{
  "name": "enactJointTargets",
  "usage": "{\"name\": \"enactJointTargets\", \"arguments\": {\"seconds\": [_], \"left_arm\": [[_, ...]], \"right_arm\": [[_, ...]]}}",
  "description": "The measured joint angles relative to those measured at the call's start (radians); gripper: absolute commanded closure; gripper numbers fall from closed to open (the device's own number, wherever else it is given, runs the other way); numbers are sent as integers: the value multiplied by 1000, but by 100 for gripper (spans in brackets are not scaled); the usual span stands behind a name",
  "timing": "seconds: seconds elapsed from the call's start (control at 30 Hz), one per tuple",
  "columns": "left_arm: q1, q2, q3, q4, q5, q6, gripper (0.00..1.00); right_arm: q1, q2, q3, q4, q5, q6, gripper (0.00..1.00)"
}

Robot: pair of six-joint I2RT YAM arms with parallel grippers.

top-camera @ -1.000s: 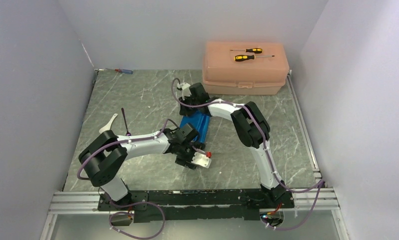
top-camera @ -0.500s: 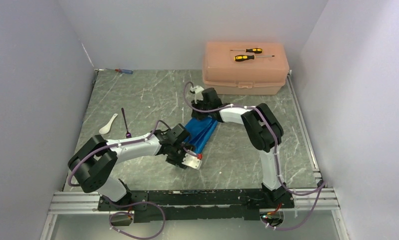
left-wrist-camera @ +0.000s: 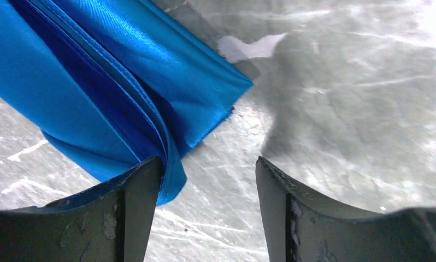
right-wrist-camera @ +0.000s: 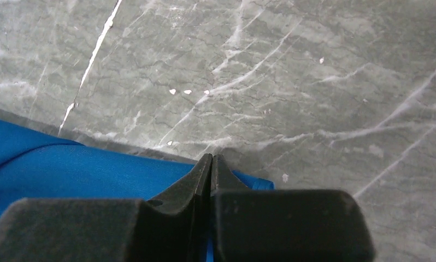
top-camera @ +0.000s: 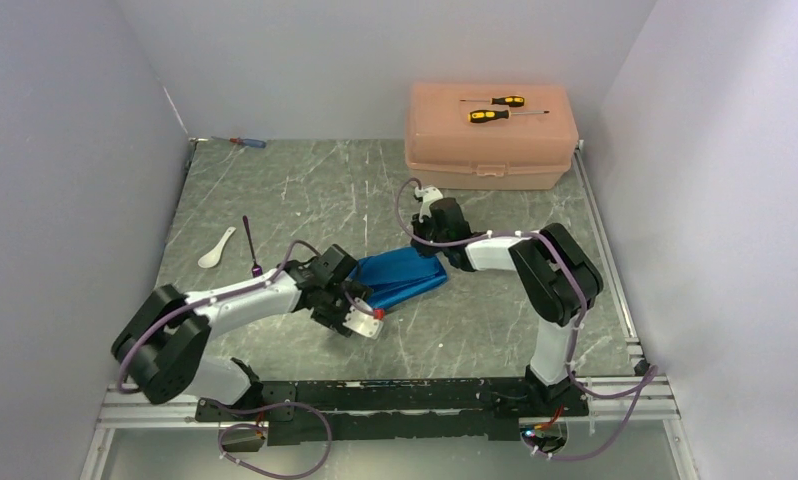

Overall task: Fold the napkin into a case and place the utensils inside
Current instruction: Rotate the 2/3-rectangle-folded napkin at the center of the board, then pick up the 2/3-rectangle-folded napkin from the center of the board.

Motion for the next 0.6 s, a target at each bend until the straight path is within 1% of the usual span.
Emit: {"name": "enactJointTargets", "arguments": {"seconds": [0.17,0.23,0.33,0.47,0.6], "left_arm": [[-10,-177,-61,-43,59,81,21],[-16,-257,-85,-53,94,109,20],[-24,-360,-129,-63,149,137,20],[-32,-383,-165,-52,196,129,21],[-45,-365,-218,24,211,123,22]], "right_arm": [[0,-55,-26,-2,26,1,89],[0,-98,-28,-5,26,-9,89],[0,-164,-28,12,1,-23,90],[17,-208,-26,60,-76,-33,91],[85,-206,-31,84,-163,-55,92]]}}
